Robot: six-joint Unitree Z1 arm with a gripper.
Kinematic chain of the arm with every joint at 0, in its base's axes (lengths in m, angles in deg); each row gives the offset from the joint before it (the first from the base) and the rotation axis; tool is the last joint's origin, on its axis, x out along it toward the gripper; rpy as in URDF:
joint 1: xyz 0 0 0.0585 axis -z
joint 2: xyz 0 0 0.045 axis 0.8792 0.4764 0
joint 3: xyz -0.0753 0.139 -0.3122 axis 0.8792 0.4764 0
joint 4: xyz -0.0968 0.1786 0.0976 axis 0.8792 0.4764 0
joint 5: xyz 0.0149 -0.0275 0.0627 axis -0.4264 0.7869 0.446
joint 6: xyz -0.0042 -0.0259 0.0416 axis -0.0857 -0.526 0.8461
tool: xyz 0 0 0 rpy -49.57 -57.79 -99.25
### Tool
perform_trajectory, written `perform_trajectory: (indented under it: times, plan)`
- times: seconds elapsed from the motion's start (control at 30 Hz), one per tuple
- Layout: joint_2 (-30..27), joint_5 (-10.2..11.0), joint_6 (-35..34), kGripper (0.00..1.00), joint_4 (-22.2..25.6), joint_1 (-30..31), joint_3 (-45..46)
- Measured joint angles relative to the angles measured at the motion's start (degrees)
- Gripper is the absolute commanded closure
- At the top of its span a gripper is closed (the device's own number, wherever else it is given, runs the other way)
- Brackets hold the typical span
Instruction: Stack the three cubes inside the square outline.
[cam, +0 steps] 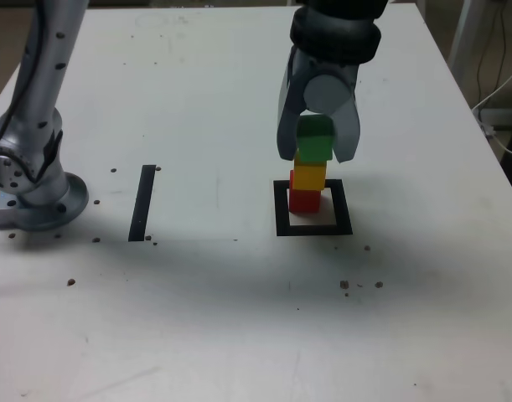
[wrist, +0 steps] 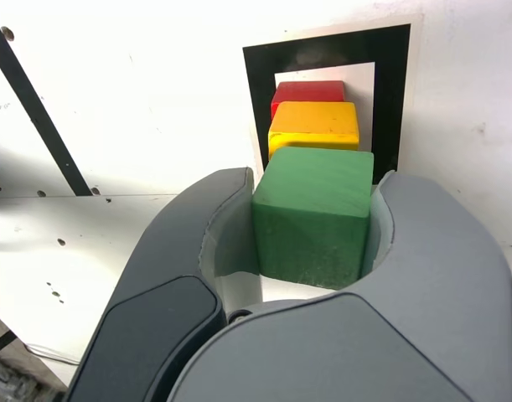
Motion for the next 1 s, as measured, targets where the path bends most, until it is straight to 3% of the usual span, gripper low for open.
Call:
perform_trajectory:
  times: [0.17,0.4,0.5,0.8,1.0]
  plan:
    - [0.2,-0.1,0.1,0.69,0.0,0.0,0.4]
    - [0.4,-0.3,0.4,0.19,-0.2,-0.2,2.3]
    - [0.5,-0.5,0.4,0.08,-0.3,-0.4,2.9]
    - [0.5,-0.5,0.6,0.02,-0.5,-0.4,3.2]
    - [-0.4,0.9,0.5,0.01,-0.6,-0.4,3.8]
